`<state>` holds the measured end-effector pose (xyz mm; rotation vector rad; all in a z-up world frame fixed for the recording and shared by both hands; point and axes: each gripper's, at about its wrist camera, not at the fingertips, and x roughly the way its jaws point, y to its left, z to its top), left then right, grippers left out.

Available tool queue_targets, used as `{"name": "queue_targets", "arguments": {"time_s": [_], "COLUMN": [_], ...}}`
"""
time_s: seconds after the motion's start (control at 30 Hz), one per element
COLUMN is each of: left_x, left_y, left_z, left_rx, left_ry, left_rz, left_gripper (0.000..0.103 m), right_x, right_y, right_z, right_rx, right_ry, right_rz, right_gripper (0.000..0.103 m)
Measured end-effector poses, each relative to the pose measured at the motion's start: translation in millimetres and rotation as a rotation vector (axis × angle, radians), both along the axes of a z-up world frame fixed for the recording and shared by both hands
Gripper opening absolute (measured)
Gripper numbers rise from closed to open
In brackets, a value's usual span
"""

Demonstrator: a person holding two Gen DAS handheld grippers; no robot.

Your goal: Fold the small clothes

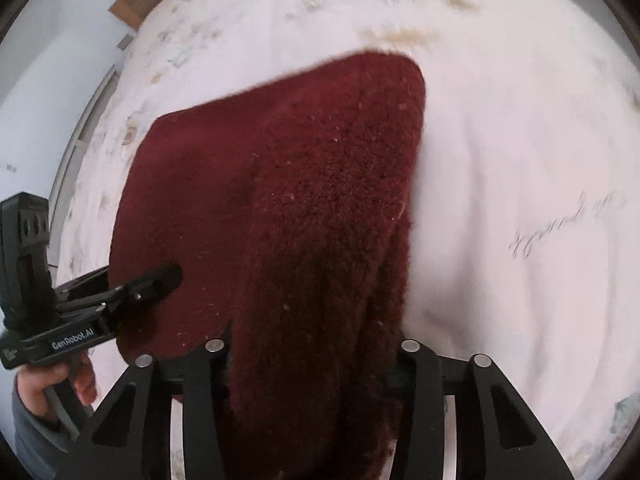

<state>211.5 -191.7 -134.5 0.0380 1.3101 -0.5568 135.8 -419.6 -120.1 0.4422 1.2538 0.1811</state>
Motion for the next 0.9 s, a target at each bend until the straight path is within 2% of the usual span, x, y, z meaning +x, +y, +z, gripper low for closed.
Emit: {"name": "queue_targets", "arguments": {"time_s": [0.1,0.23,0.33,0.43,0.57,0.63,0.7,0.77,0.9], "left_x": [-2.3,-4.7,-4.7,-1.5,-1.4,-2.4,-3.5,-7.3,-12.0], "left_y": [8.5,33.9,66.5,99.0,138.4,150.2,155.3,159.8,157.9], "left_z": [27.8,69.9,91.2,98.8,85.4,68.5,45.5,27.4,24.6], "left_rx": [-0.039,-0.054,-0.059,-0.055,-0.033,-0.014,0.004,0.005,0.012], "left_ry": [-0.031,-0.113,-0.143,-0.161,-0.165,-0.150,-0.108,-0.095,-0.126], "left_rz": [-0.026,-0.041,-0.017,0.028,0.086,0.106,0.122,0.139,0.145], "left_gripper": [0.045,0.045,0.045,0.045,0.045,0.045,0.047,0.050,0.061], "right_x": [0.2,7.4,17.5,28.1,35.4,36.0,35.3,33.6,36.2], "right_y": [12.6,44.4,76.6,112.2,145.4,156.8,159.7,157.9,160.9], "right_z": [32.1,63.1,75.9,70.2,39.6,13.1,0.7,-1.9,6.5], "right_rx": [-0.007,-0.009,0.004,0.012,0.011,-0.001,-0.014,0.000,-0.046], "right_ry": [-0.056,-0.110,-0.137,-0.130,-0.084,-0.019,-0.010,-0.016,-0.021], "right_rz": [0.022,0.079,0.123,0.160,0.178,0.167,0.154,0.135,0.141], "right_gripper": [0.043,0.043,0.043,0.043,0.043,0.044,0.048,0.052,0.061]}}
